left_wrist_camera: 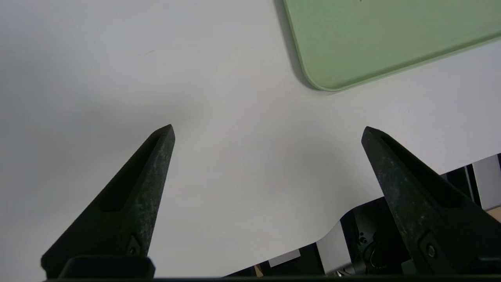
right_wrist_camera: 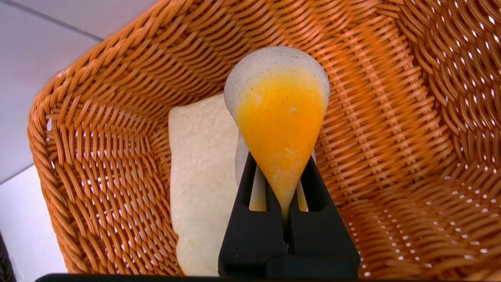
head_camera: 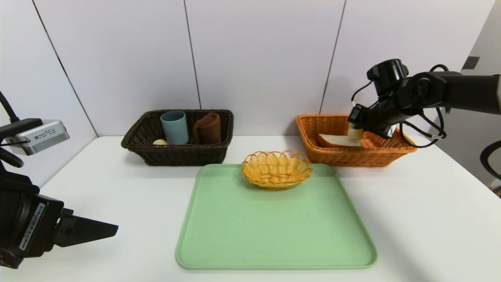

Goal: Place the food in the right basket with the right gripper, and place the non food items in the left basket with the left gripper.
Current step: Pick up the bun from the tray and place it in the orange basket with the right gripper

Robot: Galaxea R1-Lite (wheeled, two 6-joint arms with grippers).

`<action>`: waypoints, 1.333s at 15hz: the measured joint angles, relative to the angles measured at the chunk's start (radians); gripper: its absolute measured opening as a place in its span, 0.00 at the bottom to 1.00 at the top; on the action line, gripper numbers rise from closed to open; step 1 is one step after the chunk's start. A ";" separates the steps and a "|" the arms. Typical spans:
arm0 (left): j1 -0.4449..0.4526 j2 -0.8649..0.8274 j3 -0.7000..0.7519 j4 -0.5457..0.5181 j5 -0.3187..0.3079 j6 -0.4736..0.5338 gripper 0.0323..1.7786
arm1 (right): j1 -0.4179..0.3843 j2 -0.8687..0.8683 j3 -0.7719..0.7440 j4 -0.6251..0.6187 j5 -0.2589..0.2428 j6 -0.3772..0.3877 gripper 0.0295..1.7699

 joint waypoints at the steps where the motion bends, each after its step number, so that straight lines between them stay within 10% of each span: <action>1: 0.000 0.005 0.000 -0.003 0.000 0.001 0.95 | 0.000 0.005 0.000 -0.001 0.000 -0.001 0.03; 10: 0.000 0.041 -0.005 -0.038 -0.002 0.004 0.95 | 0.001 0.017 -0.002 -0.003 0.000 -0.005 0.64; 20: -0.001 0.037 -0.010 -0.038 -0.001 0.004 0.95 | 0.010 -0.004 -0.002 0.000 0.000 -0.012 0.88</action>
